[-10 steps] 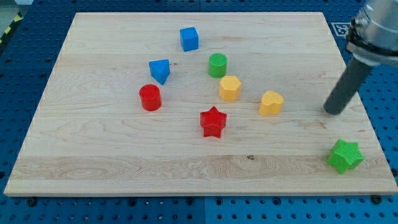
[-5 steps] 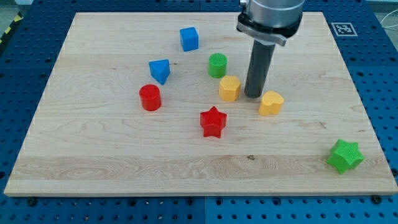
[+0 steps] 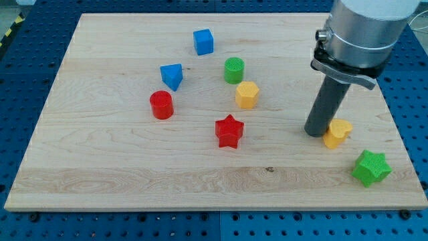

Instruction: Move the yellow heart closer to the green star

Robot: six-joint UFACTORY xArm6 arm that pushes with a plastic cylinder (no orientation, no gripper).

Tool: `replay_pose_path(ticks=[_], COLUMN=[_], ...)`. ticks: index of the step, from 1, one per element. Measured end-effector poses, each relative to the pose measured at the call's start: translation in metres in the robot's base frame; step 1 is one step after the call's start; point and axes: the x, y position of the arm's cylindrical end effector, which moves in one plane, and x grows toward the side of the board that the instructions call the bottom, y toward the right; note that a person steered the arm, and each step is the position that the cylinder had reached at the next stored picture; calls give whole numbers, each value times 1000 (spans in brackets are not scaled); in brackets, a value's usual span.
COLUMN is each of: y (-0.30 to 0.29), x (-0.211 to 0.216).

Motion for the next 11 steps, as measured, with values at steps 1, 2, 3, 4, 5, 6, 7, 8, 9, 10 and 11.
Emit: replay_pose_path(ticks=[1,2,3,4,5,6,7,8,9,10,11], y=[12,28,45,45,43,27,15,16,16,21,28], x=[-3,-28,-29,-18,-14,-14,-14,-7,11,17,17])
